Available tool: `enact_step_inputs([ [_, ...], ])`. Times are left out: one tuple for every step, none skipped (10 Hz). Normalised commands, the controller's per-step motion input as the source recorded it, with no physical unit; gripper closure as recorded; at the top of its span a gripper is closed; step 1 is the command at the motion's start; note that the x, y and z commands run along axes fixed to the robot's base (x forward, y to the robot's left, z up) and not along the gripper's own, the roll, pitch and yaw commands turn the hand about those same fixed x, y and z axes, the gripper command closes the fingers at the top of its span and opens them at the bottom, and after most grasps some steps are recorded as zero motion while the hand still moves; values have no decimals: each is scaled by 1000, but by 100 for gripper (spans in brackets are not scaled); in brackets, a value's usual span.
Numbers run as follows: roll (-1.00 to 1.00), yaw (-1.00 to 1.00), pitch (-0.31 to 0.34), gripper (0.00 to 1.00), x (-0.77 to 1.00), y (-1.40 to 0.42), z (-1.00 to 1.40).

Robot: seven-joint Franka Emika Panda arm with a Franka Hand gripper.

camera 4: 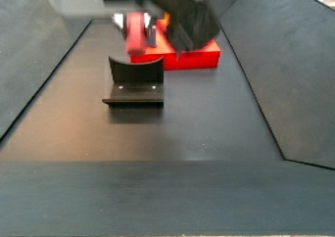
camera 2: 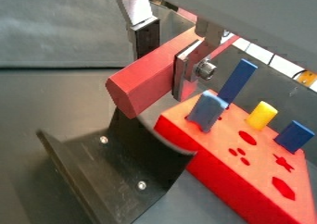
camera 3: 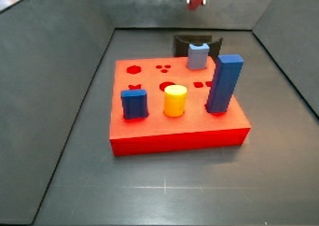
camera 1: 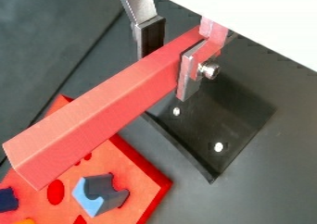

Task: Pick up the hexagon object. Move up. Place the hexagon object on the fixture. Regrasp the hexagon object. Move to above the board. Insert the hexagon object.
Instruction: Place the hexagon object on the fixture.

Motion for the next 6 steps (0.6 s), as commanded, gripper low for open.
enact_step_inputs([
  [-1000,-138,55,100,139,88,-1000],
  [-1000,-149,58,100,149,93,-1000],
  [-848,-139,54,100,158,98,-1000],
  [-637,-128,48,100,170,107,-1000],
  [-477,-121,46,100,181,113,-1000],
  [-327,-114,47,100,189,118,-1000],
])
